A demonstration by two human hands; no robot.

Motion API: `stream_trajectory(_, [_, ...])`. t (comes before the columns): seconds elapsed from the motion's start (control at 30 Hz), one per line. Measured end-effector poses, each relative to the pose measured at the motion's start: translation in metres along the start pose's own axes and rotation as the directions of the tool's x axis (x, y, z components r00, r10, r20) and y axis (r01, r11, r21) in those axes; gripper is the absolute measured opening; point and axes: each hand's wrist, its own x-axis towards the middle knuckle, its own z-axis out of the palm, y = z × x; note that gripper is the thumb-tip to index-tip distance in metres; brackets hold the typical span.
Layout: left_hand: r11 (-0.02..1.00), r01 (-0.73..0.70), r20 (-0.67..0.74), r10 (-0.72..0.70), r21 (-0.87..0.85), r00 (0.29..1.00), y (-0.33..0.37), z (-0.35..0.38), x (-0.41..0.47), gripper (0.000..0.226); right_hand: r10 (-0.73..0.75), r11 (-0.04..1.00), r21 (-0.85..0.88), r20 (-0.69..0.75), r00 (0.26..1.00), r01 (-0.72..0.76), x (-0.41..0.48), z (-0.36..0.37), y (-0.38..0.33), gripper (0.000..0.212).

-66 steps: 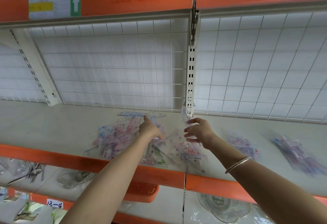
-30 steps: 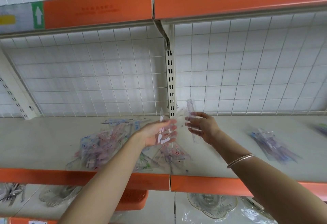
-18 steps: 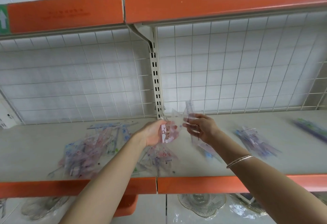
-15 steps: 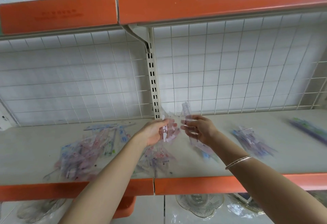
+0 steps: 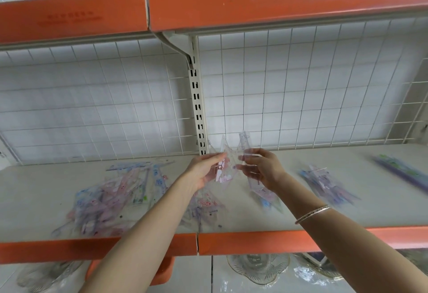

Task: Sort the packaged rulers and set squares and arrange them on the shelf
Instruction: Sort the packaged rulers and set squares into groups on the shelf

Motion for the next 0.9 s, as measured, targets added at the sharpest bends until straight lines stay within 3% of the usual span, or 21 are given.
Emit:
stream_trajectory(0.3, [0.997,0.027,0.135,-0.036,0.073,0.99,0.008,0.021,-0.003,0.018,-0.041,0.999,-0.018,-0.047,0.998,0.04,-0.005,-0.015,-0.007,0.026])
stream_trajectory(0.43, [0.991,-0.028,0.186,0.003,0.128,0.983,0.006,0.038,-0.005,0.02,-0.052,0.999,0.008,-0.037,0.998,0.053,-0.009,-0.025,-0.011,0.025])
stream_trajectory(0.7, [0.993,-0.094,0.032,0.092,0.07,0.995,-0.002,0.061,0.003,0.027,-0.08,0.993,0.065,-0.18,0.98,0.094,-0.015,-0.063,-0.019,0.018])
stream_trajectory(0.9, [0.995,-0.081,0.044,0.079,0.062,0.996,-0.01,0.088,0.005,0.025,-0.061,0.996,0.06,-0.042,0.997,0.064,-0.021,-0.082,-0.025,0.022])
